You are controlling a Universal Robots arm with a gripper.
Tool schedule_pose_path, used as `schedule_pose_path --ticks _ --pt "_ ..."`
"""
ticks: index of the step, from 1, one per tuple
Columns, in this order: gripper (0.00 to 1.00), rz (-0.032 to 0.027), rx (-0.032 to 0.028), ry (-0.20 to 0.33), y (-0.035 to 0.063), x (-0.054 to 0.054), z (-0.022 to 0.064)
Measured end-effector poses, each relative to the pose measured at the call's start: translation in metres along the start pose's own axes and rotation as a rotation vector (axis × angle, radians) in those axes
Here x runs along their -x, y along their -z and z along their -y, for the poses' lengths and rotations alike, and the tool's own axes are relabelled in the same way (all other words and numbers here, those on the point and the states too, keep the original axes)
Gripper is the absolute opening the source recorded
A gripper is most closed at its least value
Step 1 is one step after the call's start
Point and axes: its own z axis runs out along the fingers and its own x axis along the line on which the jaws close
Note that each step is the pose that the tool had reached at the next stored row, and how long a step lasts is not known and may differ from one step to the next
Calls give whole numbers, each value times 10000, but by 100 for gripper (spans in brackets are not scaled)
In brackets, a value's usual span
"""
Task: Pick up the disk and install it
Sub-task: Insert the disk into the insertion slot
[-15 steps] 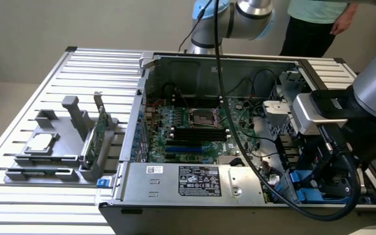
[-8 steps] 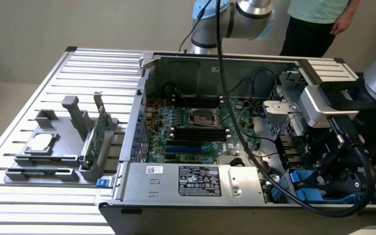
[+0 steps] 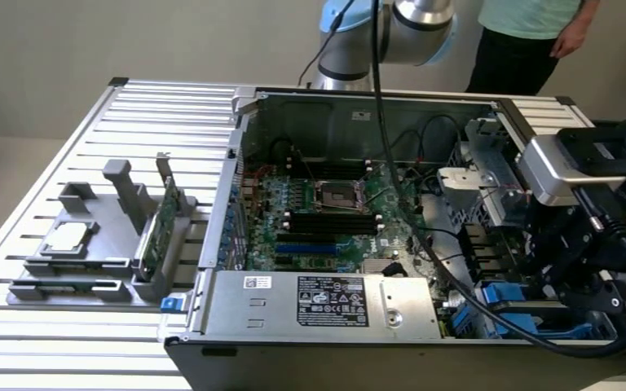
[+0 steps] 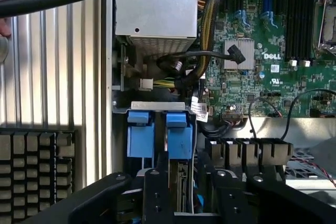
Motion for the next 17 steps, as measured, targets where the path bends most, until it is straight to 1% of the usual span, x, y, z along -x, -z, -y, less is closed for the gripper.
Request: schedule_pose_path --ticks 1,2,4,7,11,13,17 --pt "24 1 0 7 -1 4 13" --pt "24 -2 1 16 -1 9 24" --pt "12 -3 2 36 -5 17 45" --pt "11 -13 -1 68 -23 27 85" --pt "11 -30 -18 105 -72 30 138" --pt "11 -50 -22 111 -88 29 153" --pt "11 -100 -25 110 -123 27 155"
